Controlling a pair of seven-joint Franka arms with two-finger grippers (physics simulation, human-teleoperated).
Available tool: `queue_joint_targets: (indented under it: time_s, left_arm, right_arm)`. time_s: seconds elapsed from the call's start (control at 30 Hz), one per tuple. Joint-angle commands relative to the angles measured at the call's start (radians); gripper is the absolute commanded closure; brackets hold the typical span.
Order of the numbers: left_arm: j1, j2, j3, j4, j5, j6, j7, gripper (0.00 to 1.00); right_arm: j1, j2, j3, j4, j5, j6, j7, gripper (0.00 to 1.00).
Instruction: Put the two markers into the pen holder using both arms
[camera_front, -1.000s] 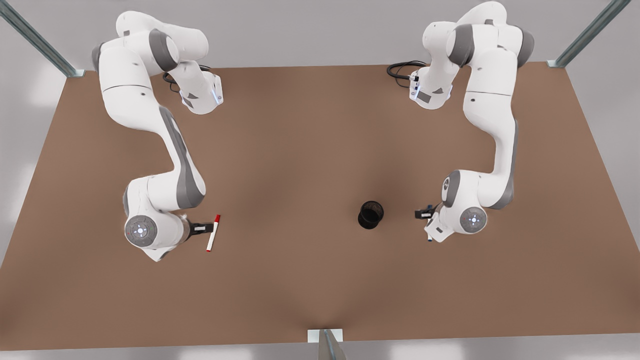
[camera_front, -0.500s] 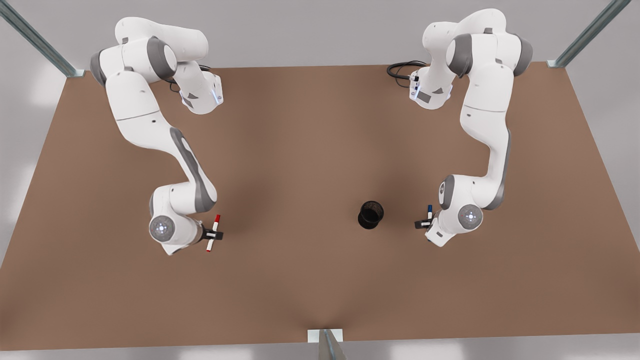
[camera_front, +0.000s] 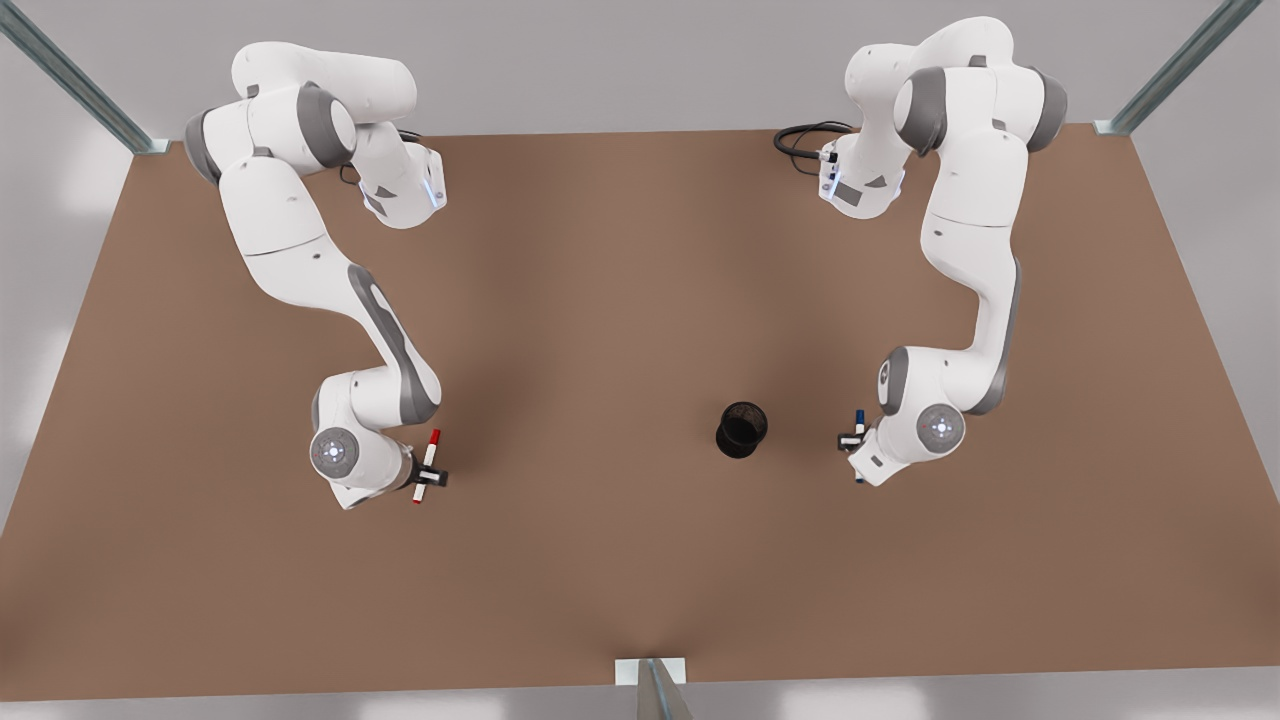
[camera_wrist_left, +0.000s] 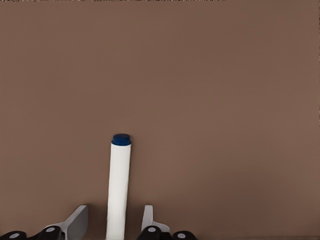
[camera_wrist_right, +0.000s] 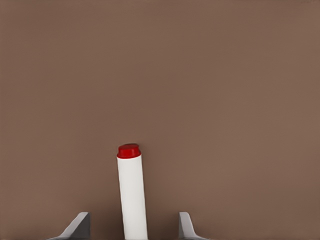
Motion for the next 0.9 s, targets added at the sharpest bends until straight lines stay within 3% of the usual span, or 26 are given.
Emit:
queue_joint_targets:
  time_s: [0.0,0.13,0.23,0.43,0.57,0.7,0.87]
  left_arm:
    - [0.001,-0.001,0.0,-0.001,0.001,0.029,0.097,0.4]
    - [0.002,-0.002,0.0,0.002,0.001,0.029,0.096,0.52]
    - [0.002,-0.001,0.0,0.002,0.0,0.03,0.089,0.58]
    - [0.002,0.001,0.0,0.002,-0.023,0.076,-0.003,0.6]
    - [-0.001,0.001,0.0,0.002,-0.025,0.076,-0.006,0.7]
    - [-0.006,0.004,0.0,0.002,-0.025,0.076,-0.006,0.71]
    - [-0.007,0.006,0.0,0.002,-0.025,0.075,-0.012,0.71]
  right_arm:
    - [0.0,0.004,0.0,0.0,0.0,0.013,0.015,0.38]
    - [0.001,0.007,0.0,0.005,0.0,0.013,0.011,0.51]
    - [0.001,0.005,0.0,0.006,0.0,0.01,0.011,0.54]
    - [-0.002,0.007,0.0,0.01,0.0,0.004,-0.011,0.62]
    - [-0.002,0.008,0.0,0.011,0.0,0.004,-0.011,0.64]
    - [-0.002,0.005,0.0,0.011,0.0,-0.001,-0.02,0.73]
    - [0.001,-0.006,0.003,0.051,0.0,-0.059,-0.057,0.73]
